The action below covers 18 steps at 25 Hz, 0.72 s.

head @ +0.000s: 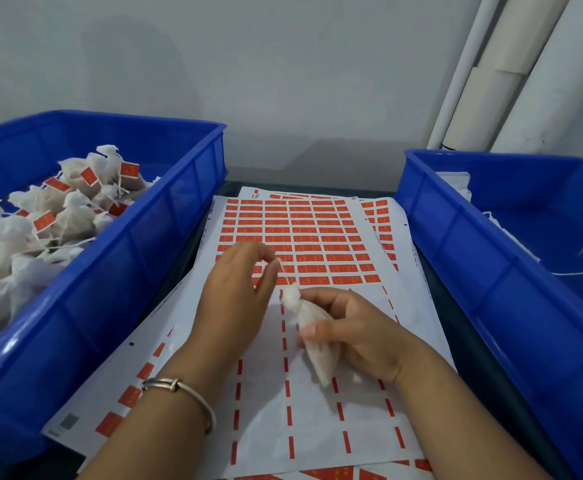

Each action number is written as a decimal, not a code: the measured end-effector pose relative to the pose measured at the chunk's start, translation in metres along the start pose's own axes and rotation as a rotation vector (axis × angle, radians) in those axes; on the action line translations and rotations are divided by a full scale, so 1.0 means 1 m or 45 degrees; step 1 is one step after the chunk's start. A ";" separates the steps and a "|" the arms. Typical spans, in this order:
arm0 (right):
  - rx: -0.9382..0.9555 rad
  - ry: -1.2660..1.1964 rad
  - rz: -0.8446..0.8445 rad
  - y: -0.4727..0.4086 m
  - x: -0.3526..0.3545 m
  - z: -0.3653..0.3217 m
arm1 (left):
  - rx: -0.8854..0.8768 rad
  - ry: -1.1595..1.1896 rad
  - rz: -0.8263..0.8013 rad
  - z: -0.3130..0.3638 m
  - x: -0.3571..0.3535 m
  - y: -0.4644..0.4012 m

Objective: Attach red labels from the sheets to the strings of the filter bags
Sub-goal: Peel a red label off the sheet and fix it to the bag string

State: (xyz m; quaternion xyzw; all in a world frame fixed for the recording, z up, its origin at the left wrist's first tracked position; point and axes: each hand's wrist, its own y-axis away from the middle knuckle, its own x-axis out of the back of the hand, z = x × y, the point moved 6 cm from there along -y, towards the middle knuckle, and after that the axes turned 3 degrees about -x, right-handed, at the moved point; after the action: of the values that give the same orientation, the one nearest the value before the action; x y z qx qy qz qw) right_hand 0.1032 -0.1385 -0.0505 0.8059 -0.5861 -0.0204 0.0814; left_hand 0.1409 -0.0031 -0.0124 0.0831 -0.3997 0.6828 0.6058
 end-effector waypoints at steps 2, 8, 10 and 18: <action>0.028 -0.096 -0.029 0.004 0.000 -0.004 | -0.141 -0.013 -0.096 0.014 -0.003 0.007; 0.079 -0.270 0.163 0.006 0.023 -0.010 | -0.232 -0.118 -0.014 0.024 0.006 0.011; 0.071 -0.274 0.219 0.007 0.029 -0.010 | -0.149 -0.142 0.079 0.019 0.022 0.003; 0.091 -0.398 0.462 0.018 0.065 -0.029 | 0.031 -0.214 -0.304 0.035 -0.007 -0.034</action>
State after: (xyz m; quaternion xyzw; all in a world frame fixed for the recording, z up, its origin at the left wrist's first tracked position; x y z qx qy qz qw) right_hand 0.1106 -0.2022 -0.0148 0.6768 -0.7270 -0.1093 -0.0366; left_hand 0.1600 -0.0323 0.0217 0.1945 -0.4280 0.6015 0.6459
